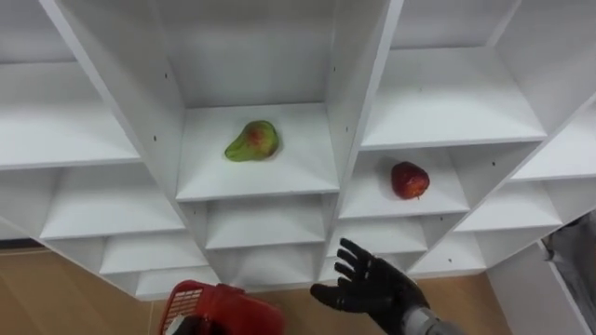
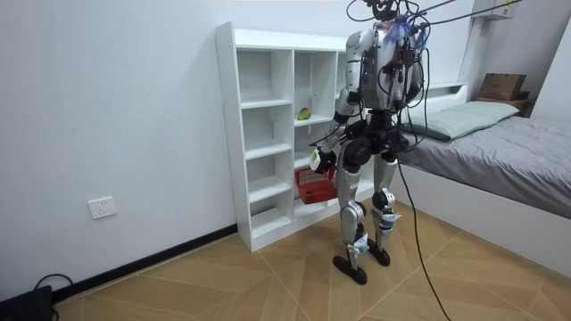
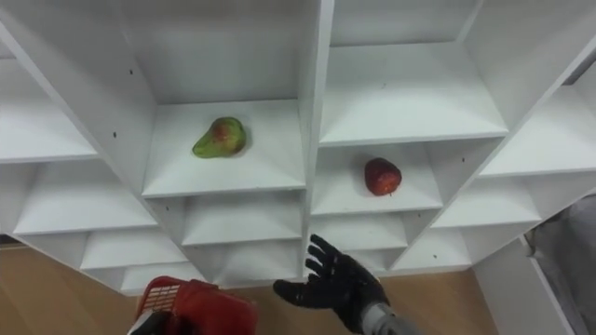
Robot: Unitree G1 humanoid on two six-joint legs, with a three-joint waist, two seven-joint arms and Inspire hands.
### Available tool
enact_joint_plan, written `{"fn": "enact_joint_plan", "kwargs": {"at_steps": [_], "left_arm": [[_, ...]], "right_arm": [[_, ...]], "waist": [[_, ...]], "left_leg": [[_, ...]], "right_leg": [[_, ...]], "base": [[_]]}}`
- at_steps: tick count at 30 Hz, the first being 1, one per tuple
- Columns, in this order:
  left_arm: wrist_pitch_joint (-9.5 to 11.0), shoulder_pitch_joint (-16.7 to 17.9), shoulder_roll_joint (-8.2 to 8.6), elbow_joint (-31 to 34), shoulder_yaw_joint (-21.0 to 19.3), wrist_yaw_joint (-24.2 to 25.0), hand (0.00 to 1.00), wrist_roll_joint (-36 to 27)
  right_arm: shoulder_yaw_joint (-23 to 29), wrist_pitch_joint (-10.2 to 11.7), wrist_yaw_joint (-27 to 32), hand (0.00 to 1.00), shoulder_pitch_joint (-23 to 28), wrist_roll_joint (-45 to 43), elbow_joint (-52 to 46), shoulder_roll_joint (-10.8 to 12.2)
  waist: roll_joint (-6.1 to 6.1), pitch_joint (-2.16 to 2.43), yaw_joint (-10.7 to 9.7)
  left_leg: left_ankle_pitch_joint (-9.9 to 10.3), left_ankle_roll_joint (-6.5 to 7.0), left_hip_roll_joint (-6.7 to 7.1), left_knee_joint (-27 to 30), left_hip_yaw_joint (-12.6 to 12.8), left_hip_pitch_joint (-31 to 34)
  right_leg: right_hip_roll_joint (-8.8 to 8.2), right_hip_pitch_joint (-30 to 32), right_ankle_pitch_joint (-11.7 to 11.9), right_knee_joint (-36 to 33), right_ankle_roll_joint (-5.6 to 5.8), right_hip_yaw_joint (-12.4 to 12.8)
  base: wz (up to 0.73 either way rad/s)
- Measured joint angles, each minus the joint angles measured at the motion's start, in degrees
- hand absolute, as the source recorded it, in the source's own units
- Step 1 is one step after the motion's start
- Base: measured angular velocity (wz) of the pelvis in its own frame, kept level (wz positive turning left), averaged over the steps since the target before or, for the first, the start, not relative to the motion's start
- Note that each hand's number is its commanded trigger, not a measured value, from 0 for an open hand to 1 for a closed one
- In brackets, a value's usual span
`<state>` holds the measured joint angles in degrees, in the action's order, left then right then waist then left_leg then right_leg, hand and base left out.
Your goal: Collect fruits from the closet
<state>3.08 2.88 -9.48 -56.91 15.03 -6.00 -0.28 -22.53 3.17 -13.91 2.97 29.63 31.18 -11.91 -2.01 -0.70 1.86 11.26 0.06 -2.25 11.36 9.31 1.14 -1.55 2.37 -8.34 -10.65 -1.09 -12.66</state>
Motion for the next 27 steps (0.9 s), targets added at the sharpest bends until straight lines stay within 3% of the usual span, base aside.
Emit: {"fn": "enact_joint_plan", "kwargs": {"at_steps": [5,10,13,20,23,27], "left_arm": [[2.01,1.41,-0.54,-0.64,-2.80,0.01,1.00,-0.10],[2.41,2.32,-0.52,-0.57,-3.73,0.07,1.00,-0.12],[2.75,2.44,-0.54,-0.79,-3.72,0.22,1.00,-0.13],[3.84,2.65,-0.92,-1.63,-3.99,0.73,1.00,-0.11],[3.84,2.89,-1.53,-1.55,-5.55,1.84,1.00,-0.08],[3.84,2.88,-1.67,-1.54,-5.80,2.80,1.00,-0.06]], "right_arm": [[1.51,1.18,3.25,0.00,0.35,-15.41,-6.25,-0.55],[2.01,3.04,3.87,0.00,-0.21,-21.44,-9.92,-0.74],[1.79,3.04,5.29,0.00,-0.22,-24.80,-10.20,-0.95],[1.33,2.03,8.66,0.00,-0.27,-34.31,-14.01,-4.57],[1.41,0.48,8.95,0.00,-0.31,-37.78,-16.84,-5.83],[1.66,0.45,8.96,0.00,-0.49,-38.74,-18.91,-7.05]], "waist": [[-0.03,0.04,0.17],[-0.12,0.10,0.33],[-0.35,0.09,0.72],[-1.25,0.01,3.17],[-2.35,-0.25,3.33],[-2.87,-0.28,3.34]], "left_leg": [[0.00,0.00,0.00,0.00,-0.38,-0.22],[0.00,0.00,0.01,-0.01,-0.37,-0.42],[0.00,0.00,0.03,0.00,-0.30,-0.67],[-0.04,-0.07,0.06,-0.02,-1.20,-0.94],[-0.21,-0.25,0.02,0.02,-1.85,-0.82],[-0.22,-0.27,0.00,0.06,-2.05,-0.77]], "right_leg": [[0.02,-0.24,0.00,-0.05,0.00,-0.12],[0.00,-0.50,0.00,-0.17,0.00,-0.21],[-0.04,-0.79,0.00,-0.21,0.00,-0.26],[-0.15,-1.40,0.00,-0.08,0.00,-0.60],[-0.33,-1.60,0.00,-0.05,-0.02,-1.38],[-0.37,-1.93,0.00,-0.01,-0.02,-1.63]], "base": [[0.00],[0.00],[0.00],[0.03],[0.11],[0.03]]}}
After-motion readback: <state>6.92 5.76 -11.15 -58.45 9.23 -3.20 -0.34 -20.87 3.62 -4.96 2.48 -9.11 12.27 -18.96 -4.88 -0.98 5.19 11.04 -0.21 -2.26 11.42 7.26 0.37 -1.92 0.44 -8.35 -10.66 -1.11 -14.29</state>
